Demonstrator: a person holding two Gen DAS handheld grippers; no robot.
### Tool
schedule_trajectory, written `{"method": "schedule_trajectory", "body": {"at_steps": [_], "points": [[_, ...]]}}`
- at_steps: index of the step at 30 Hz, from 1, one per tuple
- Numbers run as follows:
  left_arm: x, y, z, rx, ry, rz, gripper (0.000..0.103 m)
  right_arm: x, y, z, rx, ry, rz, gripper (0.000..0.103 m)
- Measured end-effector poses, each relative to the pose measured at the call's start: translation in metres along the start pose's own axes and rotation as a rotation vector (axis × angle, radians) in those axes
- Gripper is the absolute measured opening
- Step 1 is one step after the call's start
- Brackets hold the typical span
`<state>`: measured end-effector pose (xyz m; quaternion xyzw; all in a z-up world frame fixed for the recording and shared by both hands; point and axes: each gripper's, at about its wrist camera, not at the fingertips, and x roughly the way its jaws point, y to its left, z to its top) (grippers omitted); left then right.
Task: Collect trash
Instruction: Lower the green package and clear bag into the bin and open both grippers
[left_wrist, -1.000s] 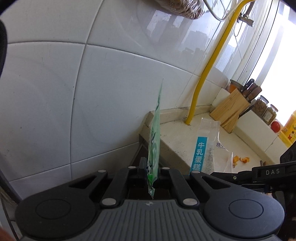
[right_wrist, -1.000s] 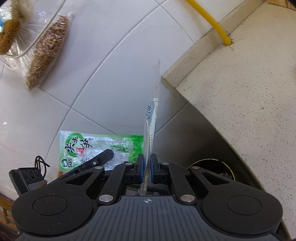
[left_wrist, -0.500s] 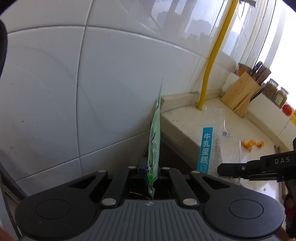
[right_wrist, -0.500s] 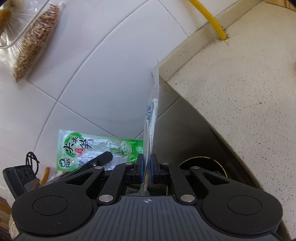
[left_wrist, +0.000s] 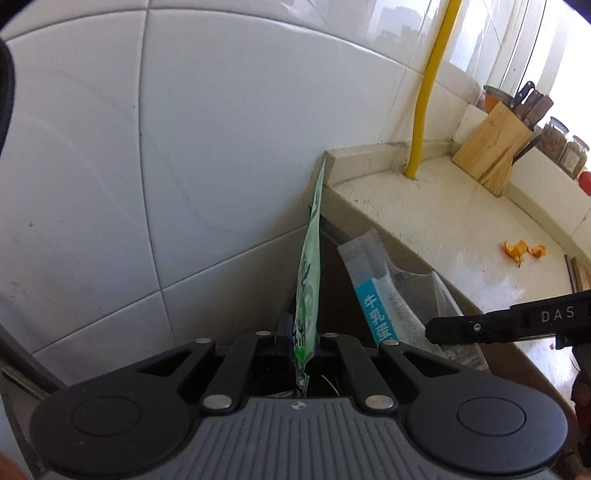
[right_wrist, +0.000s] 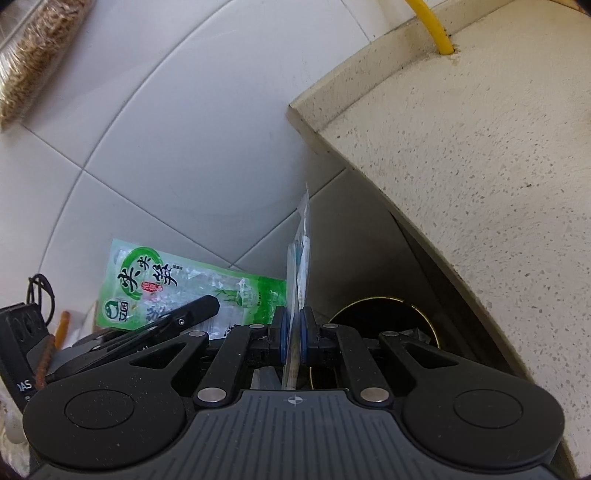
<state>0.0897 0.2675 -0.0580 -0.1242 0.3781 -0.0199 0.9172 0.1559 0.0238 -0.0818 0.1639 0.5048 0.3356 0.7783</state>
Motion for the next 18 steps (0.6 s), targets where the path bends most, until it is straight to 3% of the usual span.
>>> {"method": "schedule_trajectory", "body": {"at_steps": [18], "points": [[0.021, -0.009, -0.008, 0.064, 0.122, 0.048, 0.003, 0.015, -0.007, -0.002, 0.007, 0.020, -0.022, 0.010]]}}
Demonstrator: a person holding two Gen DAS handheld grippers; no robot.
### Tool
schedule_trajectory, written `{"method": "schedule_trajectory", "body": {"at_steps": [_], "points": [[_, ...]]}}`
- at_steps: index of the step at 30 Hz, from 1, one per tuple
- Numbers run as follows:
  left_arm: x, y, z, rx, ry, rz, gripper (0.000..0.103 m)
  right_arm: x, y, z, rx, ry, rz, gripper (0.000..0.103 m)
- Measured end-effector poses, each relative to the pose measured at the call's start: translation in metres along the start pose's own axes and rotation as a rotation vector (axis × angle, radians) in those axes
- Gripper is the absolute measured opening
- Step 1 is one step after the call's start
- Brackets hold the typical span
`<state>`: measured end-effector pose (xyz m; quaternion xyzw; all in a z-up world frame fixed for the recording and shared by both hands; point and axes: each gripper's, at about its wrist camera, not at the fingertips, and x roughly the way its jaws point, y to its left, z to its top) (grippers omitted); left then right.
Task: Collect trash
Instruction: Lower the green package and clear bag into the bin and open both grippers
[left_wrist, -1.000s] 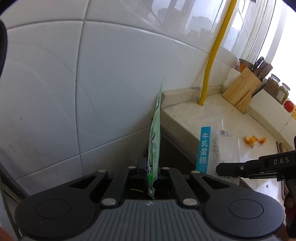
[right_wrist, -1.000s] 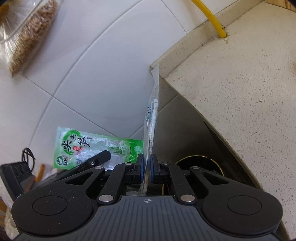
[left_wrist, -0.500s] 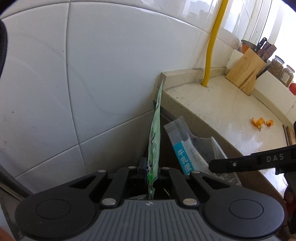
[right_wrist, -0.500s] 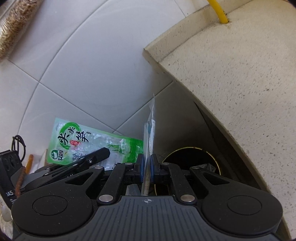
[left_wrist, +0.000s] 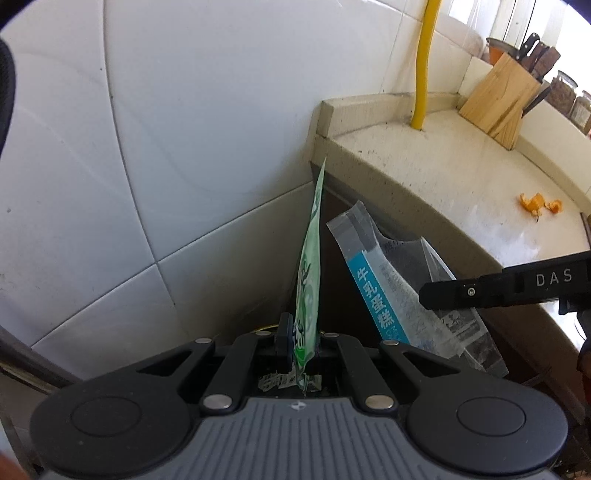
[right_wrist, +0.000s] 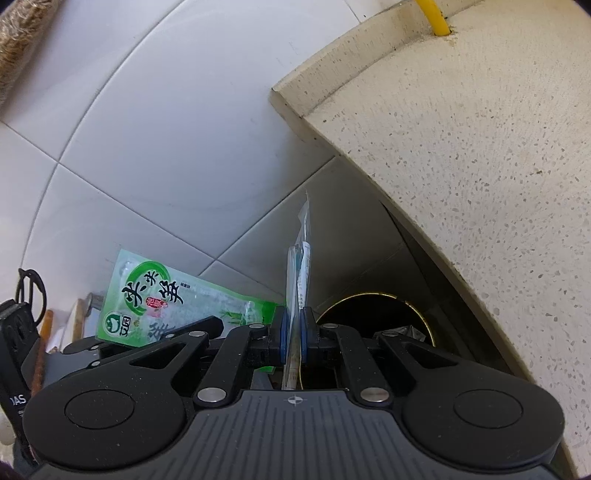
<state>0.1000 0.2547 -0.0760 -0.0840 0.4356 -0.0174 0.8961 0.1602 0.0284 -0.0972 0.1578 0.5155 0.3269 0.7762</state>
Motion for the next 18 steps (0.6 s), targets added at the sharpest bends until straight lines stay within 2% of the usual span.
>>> {"method": "schedule_trajectory", "body": {"at_steps": [18], "points": [[0.011, -0.004, -0.003, 0.049, 0.064, 0.038, 0.003, 0.027, 0.004, -0.004, -0.030, 0.057, -0.029, 0.011]]}}
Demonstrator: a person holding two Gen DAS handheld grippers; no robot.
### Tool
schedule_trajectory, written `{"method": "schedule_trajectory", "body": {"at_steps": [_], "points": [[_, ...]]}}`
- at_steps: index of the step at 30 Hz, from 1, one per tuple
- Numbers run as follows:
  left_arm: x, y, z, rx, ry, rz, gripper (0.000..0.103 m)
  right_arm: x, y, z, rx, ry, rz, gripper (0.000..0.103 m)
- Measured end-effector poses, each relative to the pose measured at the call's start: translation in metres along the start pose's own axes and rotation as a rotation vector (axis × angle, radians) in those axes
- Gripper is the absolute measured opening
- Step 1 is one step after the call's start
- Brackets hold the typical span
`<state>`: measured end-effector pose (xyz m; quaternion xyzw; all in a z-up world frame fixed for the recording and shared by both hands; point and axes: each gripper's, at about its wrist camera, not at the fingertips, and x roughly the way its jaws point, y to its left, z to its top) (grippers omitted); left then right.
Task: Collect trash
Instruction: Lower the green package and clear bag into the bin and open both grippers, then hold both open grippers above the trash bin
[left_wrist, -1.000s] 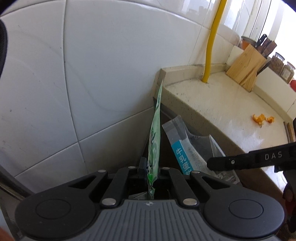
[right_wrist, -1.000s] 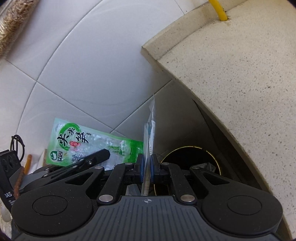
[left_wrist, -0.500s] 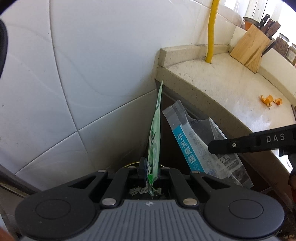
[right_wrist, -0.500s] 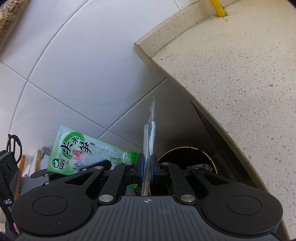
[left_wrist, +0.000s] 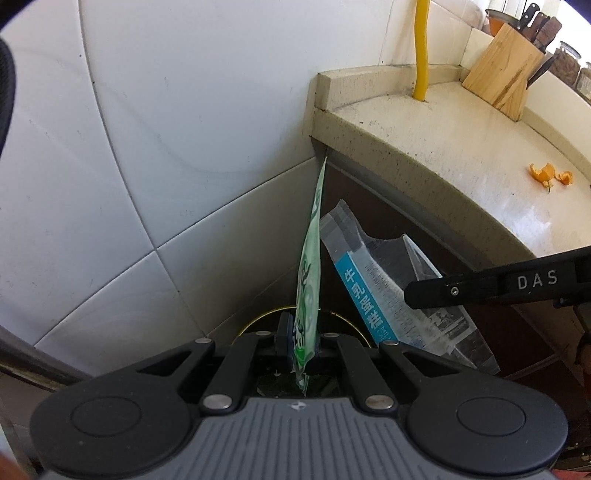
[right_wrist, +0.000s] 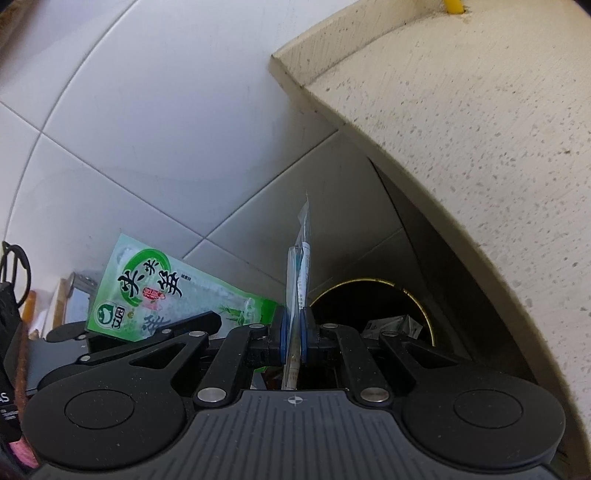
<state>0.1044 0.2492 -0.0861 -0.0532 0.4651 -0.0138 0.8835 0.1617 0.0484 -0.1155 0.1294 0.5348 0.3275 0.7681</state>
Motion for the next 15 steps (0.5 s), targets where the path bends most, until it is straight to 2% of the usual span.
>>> {"method": "schedule_trajectory", "body": {"at_steps": [8, 10, 12, 15], "points": [[0.003, 0.001, 0.000, 0.006, 0.021, 0.021, 0.005, 0.015, 0.000, 0.000, 0.001, 0.024, -0.019, 0.020], [0.004, 0.001, 0.000, 0.003, 0.028, 0.027, 0.011, 0.019, 0.001, 0.000, 0.008, 0.027, -0.019, 0.023], [0.005, 0.002, 0.001, 0.000, 0.034, 0.038, 0.027, 0.021, 0.000, 0.000, 0.014, 0.029, -0.019, 0.025], [0.003, 0.002, 0.001, -0.001, 0.026, 0.050, 0.036, 0.020, -0.001, 0.000, 0.022, 0.026, -0.016, 0.030]]}}
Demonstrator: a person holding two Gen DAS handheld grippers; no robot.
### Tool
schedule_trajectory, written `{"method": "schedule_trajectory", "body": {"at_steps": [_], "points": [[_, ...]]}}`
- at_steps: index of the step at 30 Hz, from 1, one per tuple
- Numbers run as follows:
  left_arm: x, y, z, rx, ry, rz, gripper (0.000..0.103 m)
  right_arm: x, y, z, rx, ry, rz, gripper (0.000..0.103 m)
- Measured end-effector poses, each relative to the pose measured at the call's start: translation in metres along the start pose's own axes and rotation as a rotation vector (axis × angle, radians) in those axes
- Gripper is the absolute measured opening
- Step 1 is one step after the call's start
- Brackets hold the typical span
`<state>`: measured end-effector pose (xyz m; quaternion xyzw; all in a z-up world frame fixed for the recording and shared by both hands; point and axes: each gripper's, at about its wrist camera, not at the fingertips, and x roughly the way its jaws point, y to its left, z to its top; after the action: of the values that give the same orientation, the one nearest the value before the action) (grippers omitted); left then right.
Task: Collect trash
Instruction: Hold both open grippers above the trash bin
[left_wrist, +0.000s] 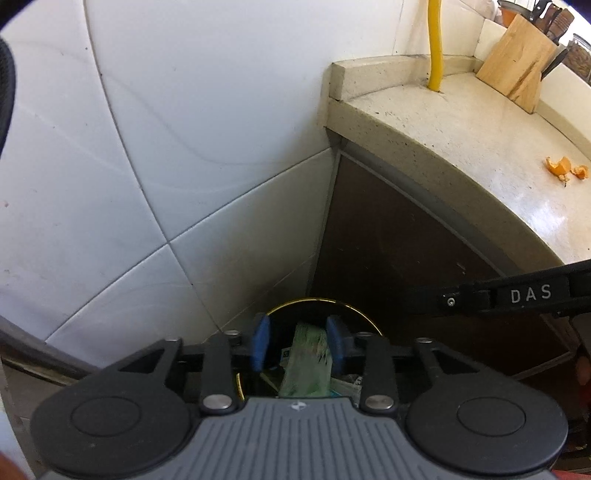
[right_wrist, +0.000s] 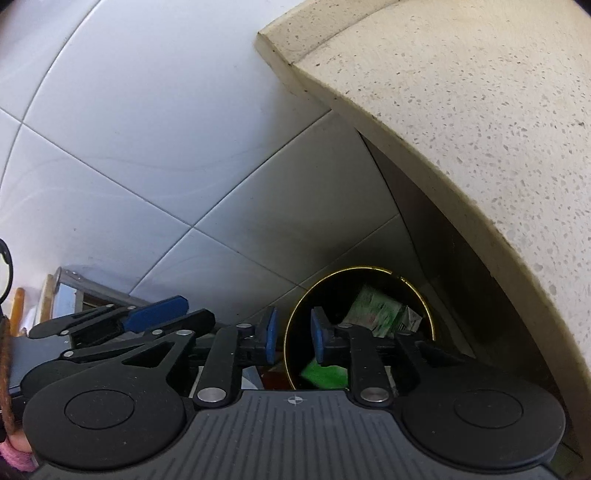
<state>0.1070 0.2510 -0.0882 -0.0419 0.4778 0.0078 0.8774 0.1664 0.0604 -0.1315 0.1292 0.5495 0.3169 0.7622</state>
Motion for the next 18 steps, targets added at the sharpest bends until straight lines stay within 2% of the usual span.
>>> {"method": "schedule_trajectory", "body": {"at_steps": [7, 9, 13, 18], "points": [[0.000, 0.000, 0.001, 0.002, -0.001, 0.009, 0.040, -0.008, -0.002, -0.002, 0.009, -0.021, 0.008, 0.039], [-0.001, 0.000, 0.001, 0.002, -0.005, 0.014, 0.042, -0.011, -0.002, -0.003, 0.010, -0.027, 0.005, 0.048], [-0.003, 0.000, 0.001, 0.008, -0.016, 0.023, 0.043, -0.020, -0.001, -0.009, 0.010, -0.037, 0.002, 0.050], [-0.006, -0.001, 0.002, 0.020, -0.037, 0.024, 0.044, -0.032, -0.001, -0.014, 0.005, -0.055, -0.021, 0.061]]}}
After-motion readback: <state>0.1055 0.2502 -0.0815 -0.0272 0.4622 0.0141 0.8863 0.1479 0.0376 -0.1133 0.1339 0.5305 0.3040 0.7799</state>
